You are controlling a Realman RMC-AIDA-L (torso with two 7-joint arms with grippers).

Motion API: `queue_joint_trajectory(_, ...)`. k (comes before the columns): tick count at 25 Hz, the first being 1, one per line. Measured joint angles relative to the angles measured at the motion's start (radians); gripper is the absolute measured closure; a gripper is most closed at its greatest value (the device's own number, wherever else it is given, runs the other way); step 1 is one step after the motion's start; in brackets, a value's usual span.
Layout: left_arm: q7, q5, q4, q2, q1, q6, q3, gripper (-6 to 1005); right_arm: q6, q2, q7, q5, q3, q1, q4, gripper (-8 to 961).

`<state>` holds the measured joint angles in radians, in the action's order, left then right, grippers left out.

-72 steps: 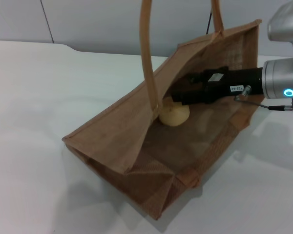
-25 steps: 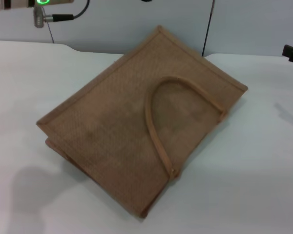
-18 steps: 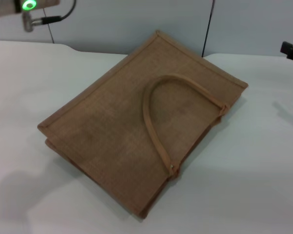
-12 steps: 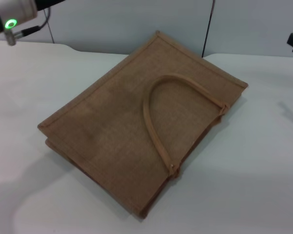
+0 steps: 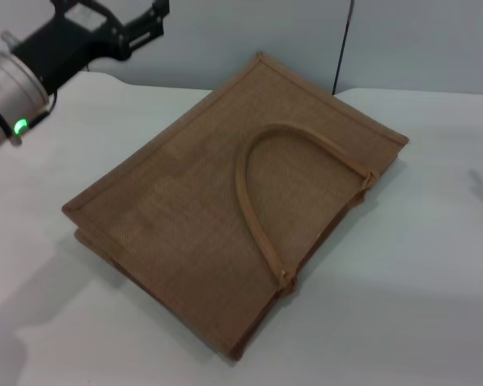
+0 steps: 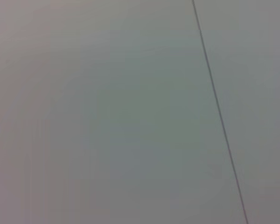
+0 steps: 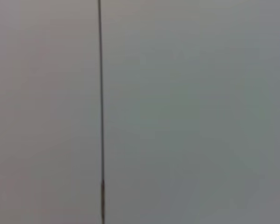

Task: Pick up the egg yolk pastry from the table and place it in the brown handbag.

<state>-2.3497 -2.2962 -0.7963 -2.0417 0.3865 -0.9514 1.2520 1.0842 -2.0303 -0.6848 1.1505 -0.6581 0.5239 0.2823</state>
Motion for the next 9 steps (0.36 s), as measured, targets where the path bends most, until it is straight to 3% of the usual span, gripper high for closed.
queue_joint_trajectory(9, -0.175, -0.167, 0.308, 0.0, 0.097, -0.003, 0.062, 108, -0.007, 0.001, 0.264, -0.132, 0.0, 0.03, -0.171, 56)
